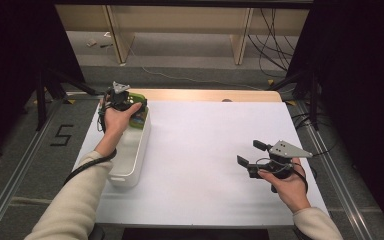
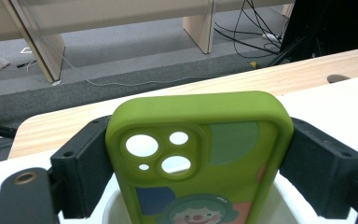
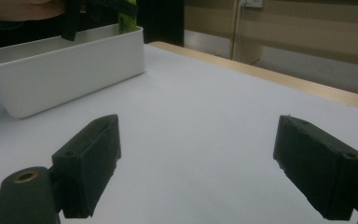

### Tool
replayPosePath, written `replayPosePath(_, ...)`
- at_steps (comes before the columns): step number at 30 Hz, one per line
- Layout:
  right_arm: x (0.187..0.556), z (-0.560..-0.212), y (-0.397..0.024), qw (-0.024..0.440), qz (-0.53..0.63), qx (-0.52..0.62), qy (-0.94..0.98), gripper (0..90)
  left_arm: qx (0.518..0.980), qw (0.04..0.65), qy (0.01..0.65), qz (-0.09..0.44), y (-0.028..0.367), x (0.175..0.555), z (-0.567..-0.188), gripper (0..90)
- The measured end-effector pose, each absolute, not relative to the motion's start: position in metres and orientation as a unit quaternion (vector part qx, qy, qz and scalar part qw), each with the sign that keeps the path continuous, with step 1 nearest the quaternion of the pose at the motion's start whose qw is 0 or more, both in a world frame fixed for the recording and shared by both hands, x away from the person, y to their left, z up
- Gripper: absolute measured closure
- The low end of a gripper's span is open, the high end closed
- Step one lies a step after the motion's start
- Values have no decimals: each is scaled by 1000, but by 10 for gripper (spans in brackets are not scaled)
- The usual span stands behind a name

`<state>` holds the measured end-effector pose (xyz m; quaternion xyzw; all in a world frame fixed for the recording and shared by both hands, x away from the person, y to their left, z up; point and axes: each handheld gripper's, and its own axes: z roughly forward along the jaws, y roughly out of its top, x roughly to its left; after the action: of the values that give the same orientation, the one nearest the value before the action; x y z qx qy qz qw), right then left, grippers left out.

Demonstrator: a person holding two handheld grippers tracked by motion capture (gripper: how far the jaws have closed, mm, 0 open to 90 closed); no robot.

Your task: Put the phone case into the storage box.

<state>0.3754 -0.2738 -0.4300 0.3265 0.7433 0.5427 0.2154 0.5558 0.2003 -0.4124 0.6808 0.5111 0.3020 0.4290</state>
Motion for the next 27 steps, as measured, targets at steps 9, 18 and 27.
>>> replayPosePath(9, 376, -430, -274, 216, 543, 327, 743, 159, 682, 429, 511, 301, 199, 558, -413, 147)
replayPosePath(18, 375, -430, -274, 216, 542, 327, 743, 159, 683, 430, 510, 298, 199, 560, -413, 146)
replayPosePath(27, 376, -431, -274, 214, 542, 328, 744, 159, 683, 429, 513, 295, 200, 562, -414, 145)
